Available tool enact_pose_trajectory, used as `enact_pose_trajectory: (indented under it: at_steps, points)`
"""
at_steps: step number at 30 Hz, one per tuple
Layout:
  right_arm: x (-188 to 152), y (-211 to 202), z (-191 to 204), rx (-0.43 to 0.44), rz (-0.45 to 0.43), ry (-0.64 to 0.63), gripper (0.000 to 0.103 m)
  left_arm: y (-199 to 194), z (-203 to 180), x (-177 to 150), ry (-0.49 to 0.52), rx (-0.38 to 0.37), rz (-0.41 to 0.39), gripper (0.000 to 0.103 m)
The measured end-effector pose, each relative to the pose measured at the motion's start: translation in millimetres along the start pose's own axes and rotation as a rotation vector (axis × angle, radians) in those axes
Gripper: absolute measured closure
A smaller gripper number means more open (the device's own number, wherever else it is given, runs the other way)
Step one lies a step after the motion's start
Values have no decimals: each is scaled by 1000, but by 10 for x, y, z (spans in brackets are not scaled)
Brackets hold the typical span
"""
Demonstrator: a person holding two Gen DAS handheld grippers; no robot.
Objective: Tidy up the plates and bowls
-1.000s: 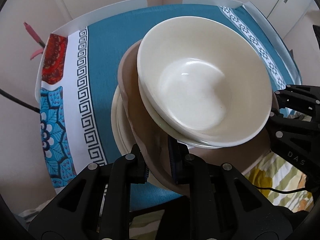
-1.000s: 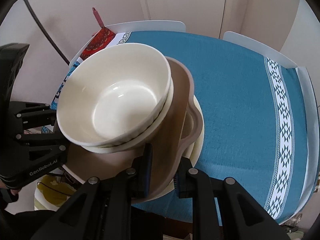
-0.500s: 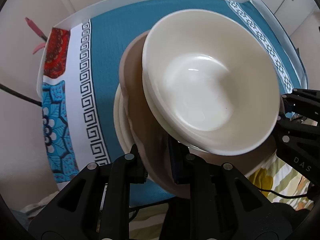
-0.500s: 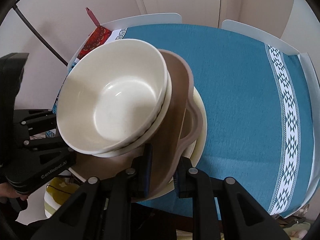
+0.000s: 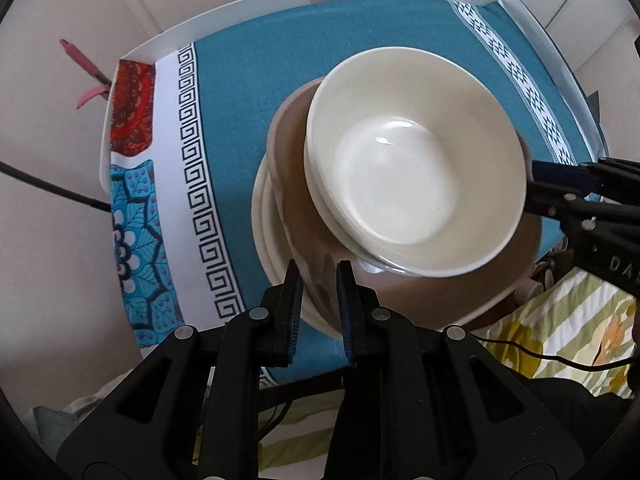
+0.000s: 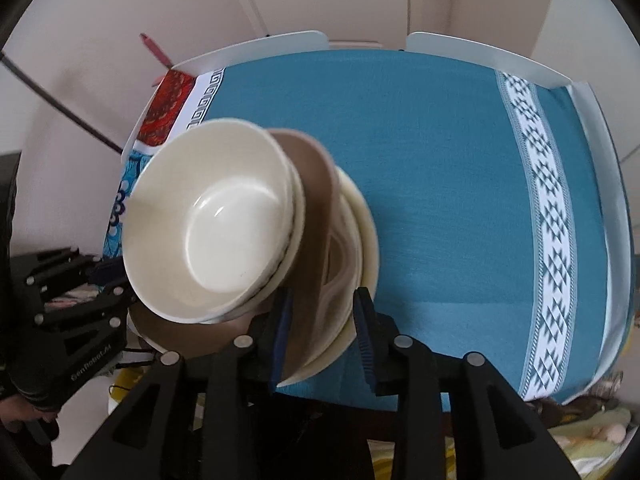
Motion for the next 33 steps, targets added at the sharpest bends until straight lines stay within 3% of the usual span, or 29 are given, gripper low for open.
enact_pose_trajectory:
  at_steps: [5,8,10,14,18,20,22,23,24,28,29,30,31,32,33]
  points:
    - [-67,-223,-27,9,-11,-4,74,-221,-19,-120,-20,-10,-20,88]
    - [-170,-413,24,26,-39,-23,74,-454,-38,-221,-51,-35,-77,88]
    - [-198,-542,74,33,-79,-42,74,-647,-76,-270,-66,-53,-137,88]
    - [-307,-930,139,31,-208,-66,73,-1244,-189,-375,-99,-71,-344,88]
    - [-464,-1454,160,24,-372,-65,44,-1794,-291,-511,-123,-79,-524,88]
    - [-558,-1725,144,13,-456,-56,41,-1955,-331,-566,-132,-73,-577,88]
    - [-629,-1934,140,0,-523,-51,23,-2150,-376,-652,-136,-36,-642,88]
    - [-680,-2046,144,-11,-563,-51,8,-2230,-394,-690,-138,-28,-669,88]
    - [-743,-2162,153,-23,-606,-55,2,-2316,-406,-730,-146,-24,-696,88]
    - [-952,-2483,200,-109,-720,-53,1,-2587,-449,-892,-166,-8,-786,84]
    - [-1021,-2559,215,-129,-751,-47,1,-2647,-459,-938,-170,1,-811,71]
    - [-1065,-2602,212,-142,-772,-43,1,-2690,-468,-977,-176,9,-829,34]
    - [-1119,-2646,220,-158,-792,-39,1,-2751,-476,-1036,-186,29,-859,13]
    - [-1155,-2675,221,-169,-803,-35,1,-2860,-472,-1143,-210,72,-926,1]
    - [-1197,-2701,225,-180,-814,-31,1,-2947,-492,-1229,-213,93,-976,0]
Point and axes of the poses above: each gripper's, at about its wrist camera, not at the fingertips, and y roughly the way its jaws point, z to its left, x to its top, the point moved 7 cm from there along y, roughly the way its jaws point, and after that the axes turned 5 degrees about z, right-handed, at the moved point
